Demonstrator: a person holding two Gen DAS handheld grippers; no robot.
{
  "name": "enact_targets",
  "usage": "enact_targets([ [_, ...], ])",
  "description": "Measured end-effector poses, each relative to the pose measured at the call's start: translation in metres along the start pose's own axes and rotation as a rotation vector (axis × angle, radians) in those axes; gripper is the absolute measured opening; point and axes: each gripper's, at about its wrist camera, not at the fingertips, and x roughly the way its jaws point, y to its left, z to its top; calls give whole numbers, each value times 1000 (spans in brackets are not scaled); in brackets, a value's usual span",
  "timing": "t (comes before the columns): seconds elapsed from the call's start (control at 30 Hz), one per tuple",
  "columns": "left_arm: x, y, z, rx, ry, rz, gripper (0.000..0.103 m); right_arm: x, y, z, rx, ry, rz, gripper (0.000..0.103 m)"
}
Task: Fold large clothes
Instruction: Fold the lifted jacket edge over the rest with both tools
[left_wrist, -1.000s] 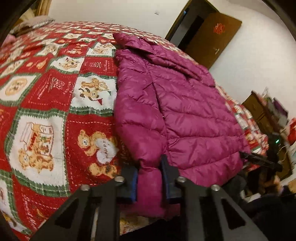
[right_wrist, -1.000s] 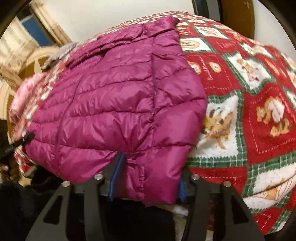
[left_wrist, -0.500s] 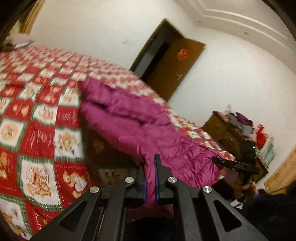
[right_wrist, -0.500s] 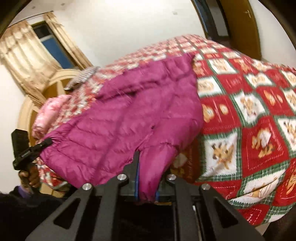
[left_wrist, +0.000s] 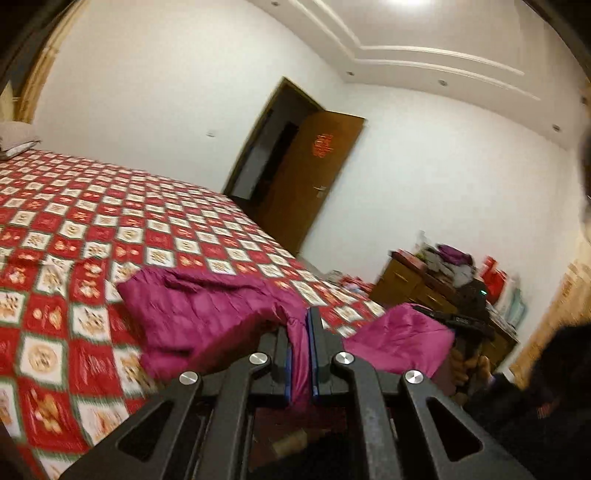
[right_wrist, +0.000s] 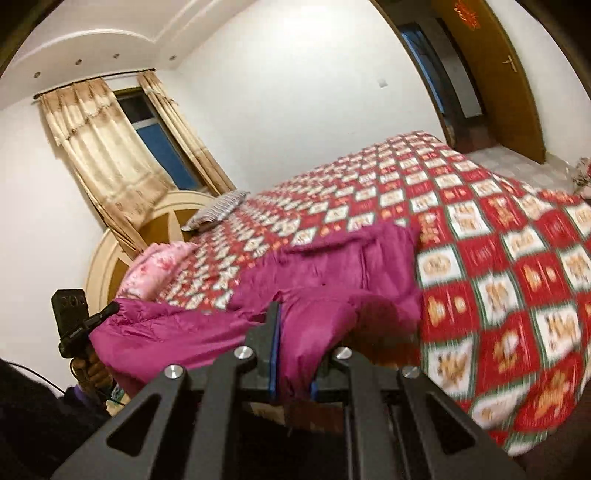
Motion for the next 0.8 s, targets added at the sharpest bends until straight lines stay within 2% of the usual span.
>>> enact_targets([
  [0.07,18,15,14,-41,6,37,6,16,-3,18,-7,1,-9,15],
  [0.2,66,53,37,-119,38,161,6,60,-14,55,3,25,-31,15],
  [0.37,129,105,50,-170,75,311,6,139,-60,87,104,66,-111,15],
  [0.5,183,153,42,-216,149,434,6,193,-94,92,170,114,-191,16],
  [0.67,229,193,26,-250,214,556,7,256,-125,79,189,168,-305,17],
  [0.8,244,214,17,-308,245,540,7,290,-143,64,184,196,-398,24],
])
